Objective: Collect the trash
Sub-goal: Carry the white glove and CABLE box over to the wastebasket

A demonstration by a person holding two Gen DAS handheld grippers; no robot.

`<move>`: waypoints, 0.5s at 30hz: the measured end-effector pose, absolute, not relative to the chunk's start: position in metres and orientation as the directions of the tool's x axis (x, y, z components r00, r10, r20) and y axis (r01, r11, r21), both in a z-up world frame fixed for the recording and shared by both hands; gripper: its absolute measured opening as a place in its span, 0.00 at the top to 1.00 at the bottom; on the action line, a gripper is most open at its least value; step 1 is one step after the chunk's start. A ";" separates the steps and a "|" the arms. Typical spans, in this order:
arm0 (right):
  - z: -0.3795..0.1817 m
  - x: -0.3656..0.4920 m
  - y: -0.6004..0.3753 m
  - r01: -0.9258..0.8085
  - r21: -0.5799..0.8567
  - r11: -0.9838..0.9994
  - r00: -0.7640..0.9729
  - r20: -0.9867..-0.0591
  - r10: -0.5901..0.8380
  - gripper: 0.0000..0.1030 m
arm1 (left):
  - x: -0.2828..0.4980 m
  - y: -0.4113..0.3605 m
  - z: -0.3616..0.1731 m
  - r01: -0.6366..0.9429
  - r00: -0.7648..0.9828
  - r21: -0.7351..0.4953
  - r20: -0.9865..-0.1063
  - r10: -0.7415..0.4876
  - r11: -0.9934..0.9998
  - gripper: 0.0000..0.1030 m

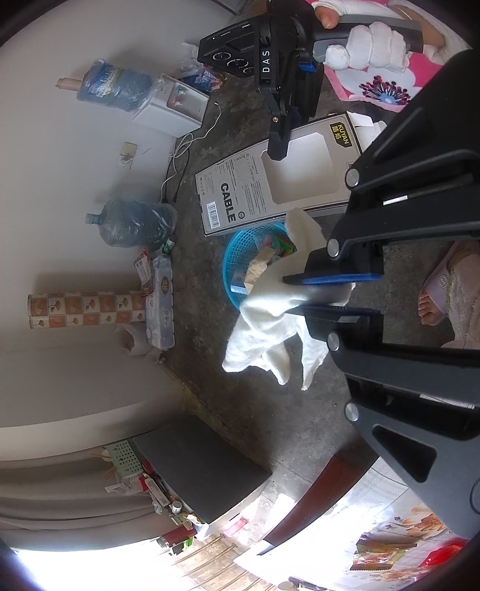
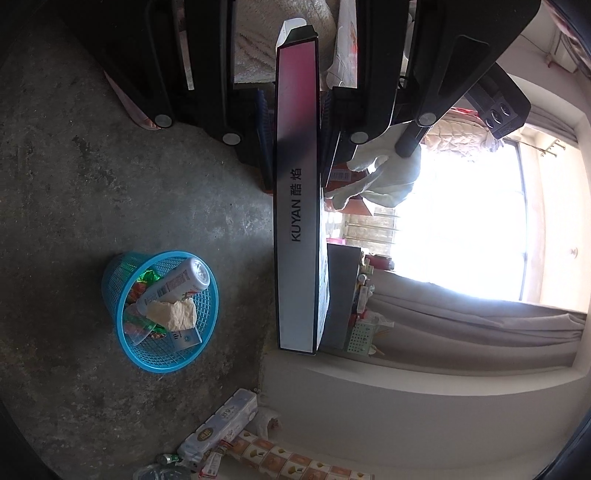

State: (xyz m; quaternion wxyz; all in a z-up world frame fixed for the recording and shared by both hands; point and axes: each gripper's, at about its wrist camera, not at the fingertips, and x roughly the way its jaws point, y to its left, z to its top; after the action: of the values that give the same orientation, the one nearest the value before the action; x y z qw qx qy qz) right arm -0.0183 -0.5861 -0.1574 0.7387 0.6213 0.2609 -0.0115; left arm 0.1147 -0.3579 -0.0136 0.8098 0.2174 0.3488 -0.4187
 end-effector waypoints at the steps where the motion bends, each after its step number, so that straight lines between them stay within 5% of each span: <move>1: -0.156 -0.019 -0.587 0.344 0.911 0.227 0.864 -0.402 0.304 0.78 | 0.116 -0.359 -0.014 0.830 0.406 0.061 -0.747 -0.527 0.554 0.92; 15: -0.171 -0.044 -0.605 0.440 0.884 0.160 0.858 -0.466 0.216 0.78 | 0.147 -0.373 -0.033 0.842 0.296 -0.049 -0.790 -0.537 0.537 0.92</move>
State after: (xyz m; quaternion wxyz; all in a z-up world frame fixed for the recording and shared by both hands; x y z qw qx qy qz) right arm -0.0441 -0.6046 -0.1710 0.7176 0.6434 0.2550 -0.0779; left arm 0.1473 -0.3731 -0.0334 0.7817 0.1925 0.3965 -0.4412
